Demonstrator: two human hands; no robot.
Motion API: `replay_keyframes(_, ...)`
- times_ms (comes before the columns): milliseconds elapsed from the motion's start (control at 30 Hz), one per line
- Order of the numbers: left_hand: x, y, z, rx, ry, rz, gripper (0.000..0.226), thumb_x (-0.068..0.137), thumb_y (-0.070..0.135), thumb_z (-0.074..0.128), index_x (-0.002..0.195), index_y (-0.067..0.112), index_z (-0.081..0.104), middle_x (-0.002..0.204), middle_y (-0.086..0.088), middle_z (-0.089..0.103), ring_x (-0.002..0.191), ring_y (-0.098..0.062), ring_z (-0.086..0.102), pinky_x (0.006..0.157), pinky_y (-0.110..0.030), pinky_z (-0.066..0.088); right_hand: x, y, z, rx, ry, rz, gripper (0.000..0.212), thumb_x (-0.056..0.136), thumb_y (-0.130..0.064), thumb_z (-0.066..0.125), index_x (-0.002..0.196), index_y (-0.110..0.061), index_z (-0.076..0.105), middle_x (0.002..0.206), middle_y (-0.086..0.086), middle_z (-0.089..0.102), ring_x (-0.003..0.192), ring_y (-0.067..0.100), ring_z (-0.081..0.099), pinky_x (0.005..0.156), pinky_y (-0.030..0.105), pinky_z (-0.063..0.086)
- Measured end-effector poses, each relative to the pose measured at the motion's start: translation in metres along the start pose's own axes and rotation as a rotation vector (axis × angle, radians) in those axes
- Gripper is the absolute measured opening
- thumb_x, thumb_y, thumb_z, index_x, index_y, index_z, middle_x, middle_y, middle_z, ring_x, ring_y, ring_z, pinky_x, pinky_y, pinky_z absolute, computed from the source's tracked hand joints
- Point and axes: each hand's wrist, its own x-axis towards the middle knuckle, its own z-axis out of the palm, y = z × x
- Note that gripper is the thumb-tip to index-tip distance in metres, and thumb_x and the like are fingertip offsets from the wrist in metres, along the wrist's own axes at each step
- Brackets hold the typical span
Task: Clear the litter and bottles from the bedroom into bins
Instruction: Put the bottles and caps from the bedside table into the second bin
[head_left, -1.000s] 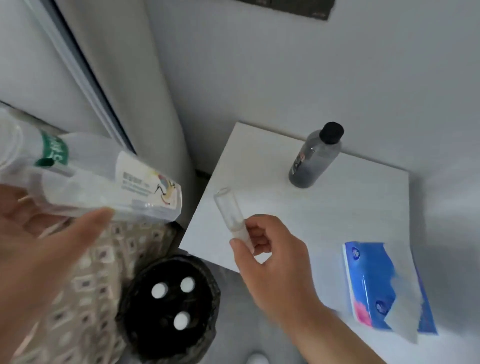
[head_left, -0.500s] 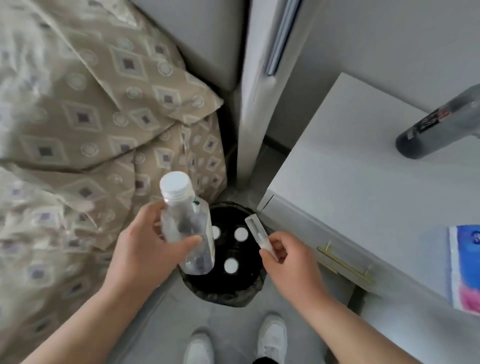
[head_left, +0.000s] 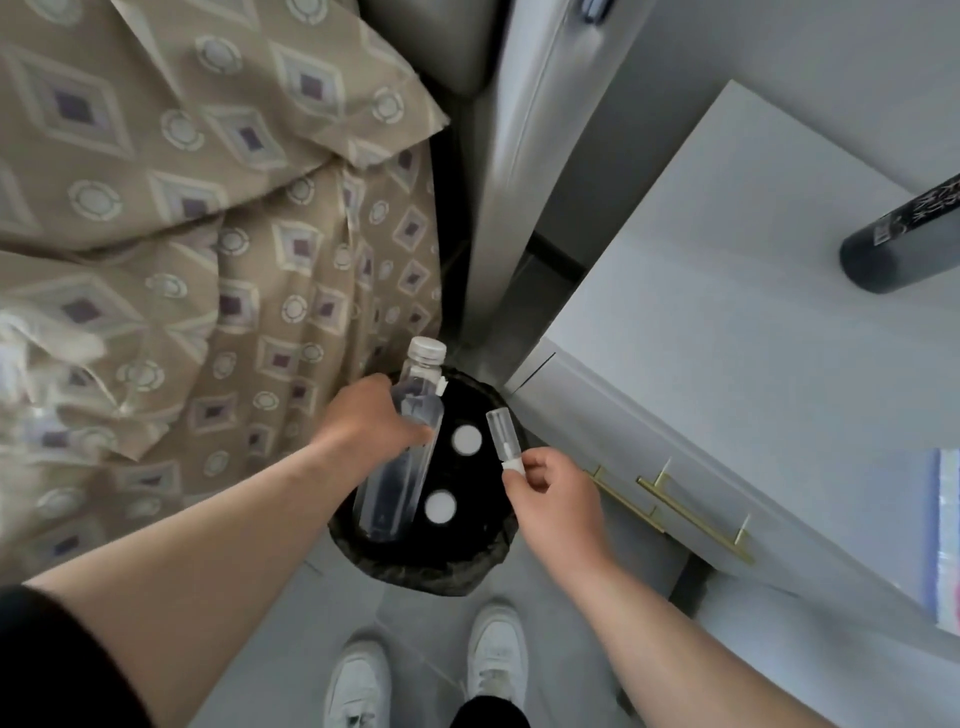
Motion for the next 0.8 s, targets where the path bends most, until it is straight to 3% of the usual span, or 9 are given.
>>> replay_keyframes(133, 0.008, -0.003, 0.016, -0.014, 0.010, 0.008, 0.062, 0.069, 0.044, 0.076, 0.118, 0.017, 0.051, 0.100, 0.004, 0.060, 0.090, -0.020, 0.059, 0.076, -0.033, 0.051, 0.005, 0.001, 0.002, 0.021, -0.010, 0.042, 0.006, 0.087, -0.025, 0.062, 0.091, -0.029, 0.063, 0.079, -0.012, 0.068, 0.073, 0.003, 0.064, 0.066, 0.025, 0.052)
replay_keyframes(267, 0.009, -0.006, 0.029, -0.048, -0.009, 0.021, 0.070, 0.064, 0.051, 0.075, 0.123, 0.023, 0.048, 0.110, 0.003, 0.063, 0.098, -0.021, 0.061, 0.080, -0.036, 0.051, 0.008, 0.004, 0.006, 0.011, -0.035, 0.054, 0.007, 0.088, -0.025, 0.061, 0.092, -0.030, 0.065, 0.076, -0.010, 0.067, 0.068, 0.005, 0.063, 0.058, 0.020, 0.047)
replay_keyframes(400, 0.002, -0.016, 0.036, -0.058, 0.008, 0.022, 0.084, 0.070, 0.050, 0.075, 0.139, 0.022, 0.036, 0.133, -0.001, 0.052, 0.117, -0.023, 0.054, 0.086, -0.036, 0.047, 0.016, 0.008, 0.009, -0.102, -0.050, 0.035, 0.015, 0.090, -0.024, 0.056, 0.097, -0.024, 0.069, 0.077, -0.011, 0.065, 0.067, 0.002, 0.058, 0.053, 0.018, 0.039)
replay_keyframes(533, -0.006, -0.030, 0.041, -0.068, 0.040, 0.021, 0.085, 0.080, 0.044, 0.070, 0.148, 0.020, 0.023, 0.148, -0.005, 0.036, 0.130, -0.026, 0.044, 0.097, -0.039, 0.044, 0.024, 0.013, 0.016, -0.385, -0.097, 0.014, 0.020, 0.088, -0.018, 0.051, 0.101, -0.013, 0.066, 0.086, 0.000, 0.064, 0.076, 0.017, 0.058, 0.058, 0.024, 0.043)
replay_keyframes(633, -0.009, -0.042, 0.044, -0.109, 0.046, 0.021, 0.082, 0.084, 0.042, 0.066, 0.149, 0.019, 0.023, 0.150, -0.006, 0.036, 0.132, -0.026, 0.043, 0.103, -0.041, 0.042, 0.032, 0.014, 0.024, -0.606, -0.133, -0.093, 0.007, 0.088, -0.017, 0.050, 0.089, -0.012, 0.055, 0.075, 0.000, 0.054, 0.071, 0.022, 0.054, 0.052, 0.028, 0.037)
replay_keyframes(700, -0.013, -0.048, 0.045, -0.148, 0.050, 0.024, 0.077, 0.085, 0.045, 0.063, 0.148, 0.020, 0.027, 0.148, -0.006, 0.039, 0.131, -0.025, 0.045, 0.102, -0.040, 0.044, 0.039, 0.013, 0.031, -0.775, -0.203, -0.216, 0.011, 0.090, -0.017, 0.048, 0.079, -0.014, 0.046, 0.070, -0.001, 0.049, 0.071, 0.023, 0.053, 0.048, 0.029, 0.031)
replay_keyframes(800, -0.020, -0.057, 0.045, -0.206, 0.089, 0.030, 0.064, 0.089, 0.049, 0.055, 0.143, 0.020, 0.037, 0.143, -0.003, 0.046, 0.129, -0.022, 0.047, 0.101, -0.039, 0.044, 0.052, 0.012, 0.047, -1.043, -0.283, -0.425, 0.005, 0.087, -0.010, 0.050, 0.087, -0.014, 0.053, 0.079, 0.004, 0.055, 0.092, 0.026, 0.052, 0.063, 0.031, 0.031)
